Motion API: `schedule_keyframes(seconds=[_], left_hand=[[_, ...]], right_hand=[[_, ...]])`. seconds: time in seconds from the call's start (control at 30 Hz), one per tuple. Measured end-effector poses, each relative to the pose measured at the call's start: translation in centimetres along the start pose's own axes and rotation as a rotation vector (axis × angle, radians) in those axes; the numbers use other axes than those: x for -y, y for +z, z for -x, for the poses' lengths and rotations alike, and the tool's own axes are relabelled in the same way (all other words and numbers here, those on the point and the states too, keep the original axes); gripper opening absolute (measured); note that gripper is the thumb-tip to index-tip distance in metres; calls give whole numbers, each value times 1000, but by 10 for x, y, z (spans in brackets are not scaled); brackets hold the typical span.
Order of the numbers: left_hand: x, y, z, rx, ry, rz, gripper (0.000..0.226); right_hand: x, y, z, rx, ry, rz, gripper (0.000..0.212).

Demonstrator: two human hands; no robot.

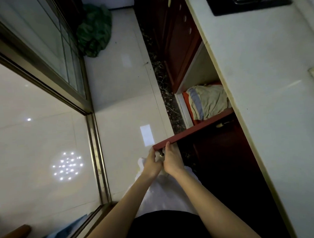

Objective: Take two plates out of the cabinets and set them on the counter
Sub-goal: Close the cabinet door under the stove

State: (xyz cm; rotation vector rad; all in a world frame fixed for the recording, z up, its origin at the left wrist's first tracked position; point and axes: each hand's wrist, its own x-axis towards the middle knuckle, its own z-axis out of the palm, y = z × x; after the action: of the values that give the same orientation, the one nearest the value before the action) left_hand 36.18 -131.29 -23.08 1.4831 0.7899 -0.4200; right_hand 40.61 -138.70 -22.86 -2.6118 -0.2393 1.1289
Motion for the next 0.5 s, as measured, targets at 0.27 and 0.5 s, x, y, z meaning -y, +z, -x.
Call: schedule_keyframes(seconds=[0.27, 0.5], left_hand=[[-8, -22, -29, 19, 58, -10, 75], [-33, -46, -67, 32, 95, -79, 84]], right_hand=[[14, 0, -22, -187, 18, 388, 74], [21, -18, -57, -142, -51, 379, 77]])
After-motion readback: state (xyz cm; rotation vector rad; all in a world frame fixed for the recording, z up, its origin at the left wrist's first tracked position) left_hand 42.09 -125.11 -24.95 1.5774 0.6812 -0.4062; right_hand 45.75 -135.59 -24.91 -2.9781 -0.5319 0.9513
